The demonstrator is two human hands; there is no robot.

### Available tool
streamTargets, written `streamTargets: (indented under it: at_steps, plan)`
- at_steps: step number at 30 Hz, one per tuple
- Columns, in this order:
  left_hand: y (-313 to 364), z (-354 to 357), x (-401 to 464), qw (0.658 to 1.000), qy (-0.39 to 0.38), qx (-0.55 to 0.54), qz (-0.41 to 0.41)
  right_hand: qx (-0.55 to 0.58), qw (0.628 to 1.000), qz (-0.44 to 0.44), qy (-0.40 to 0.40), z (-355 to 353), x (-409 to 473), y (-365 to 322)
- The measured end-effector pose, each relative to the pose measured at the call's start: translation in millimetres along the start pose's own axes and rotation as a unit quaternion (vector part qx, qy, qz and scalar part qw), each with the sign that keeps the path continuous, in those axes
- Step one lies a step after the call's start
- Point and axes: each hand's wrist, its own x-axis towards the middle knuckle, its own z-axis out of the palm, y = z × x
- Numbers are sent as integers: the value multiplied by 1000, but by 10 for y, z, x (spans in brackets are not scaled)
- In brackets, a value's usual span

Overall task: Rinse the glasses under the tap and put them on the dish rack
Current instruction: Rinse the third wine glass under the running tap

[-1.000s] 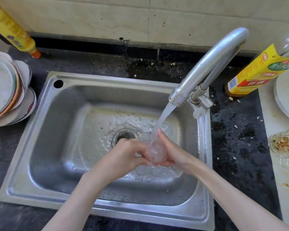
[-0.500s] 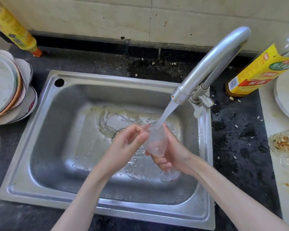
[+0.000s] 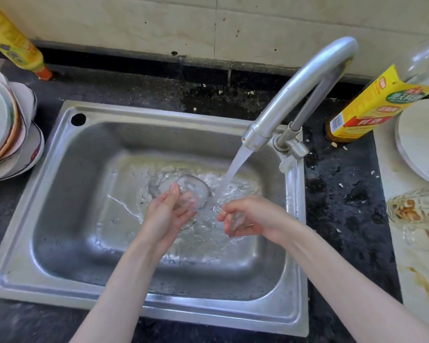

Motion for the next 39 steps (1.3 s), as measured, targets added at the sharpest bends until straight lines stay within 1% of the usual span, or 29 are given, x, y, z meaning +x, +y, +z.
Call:
streamTargets:
  at_steps: [3, 6, 8, 13, 15, 17, 20, 22, 23, 25, 27, 28, 29, 30, 32, 34, 36, 39]
  plan:
    - [51, -29, 33, 999, 35, -16, 5, 49, 999, 6, -1, 29, 51, -21]
    - [72, -84, 84, 996, 63, -68, -2, 101, 994, -47, -11, 55, 65, -48]
    - [51, -128, 114, 990, 77, -117, -14, 126, 988, -82, -36, 74, 62, -60]
    - [-55, -175, 151, 972, 93, -190, -105, 157, 974, -111, -123, 72, 54, -46]
    - [-78, -168, 160, 965, 97, -209, -128, 152, 968, -138, -147, 63, 48, -18]
    - [-109, -163, 163, 961, 108, -211, -143, 140, 968, -158, -138, 71, 48, 20]
    - [-180, -143, 162, 961, 72, -213, -162, 97, 969, -191, -123, 101, 51, 59]
    - [-197, -113, 146, 960, 63, -218, -167, 134, 962, -194, -136, 112, 34, 45]
    - [-190, -84, 129, 960, 64, -218, -164, 166, 960, -185, -129, 121, 39, 43]
    - [-169, -24, 95, 962, 69, -211, -162, 217, 958, -166, -82, 151, 67, 59]
    - [-159, -1, 97, 961, 86, -208, -159, 229, 958, -170, -22, 187, 108, 86]
    - [-156, -1, 110, 960, 94, -211, -158, 235, 957, -172, -4, 192, 130, 112]
    - [-150, -6, 126, 959, 97, -214, -157, 247, 953, -172, -6, 188, 129, 135]
    - [-133, -5, 141, 959, 101, -215, -154, 269, 946, -177, -27, 182, 121, 156]
    - [-100, -16, 159, 958, 107, -219, -149, 332, 920, -178, -108, 158, 89, 192]
    - [-74, -15, 153, 958, 103, -224, -149, 376, 898, -162, -163, 132, 50, 219]
    - [-58, -7, 129, 958, 96, -226, -149, 385, 897, -157, -151, 120, 51, 243]
    - [-56, 25, 97, 966, 93, -200, -132, 393, 910, -119, -65, 139, 71, 193]
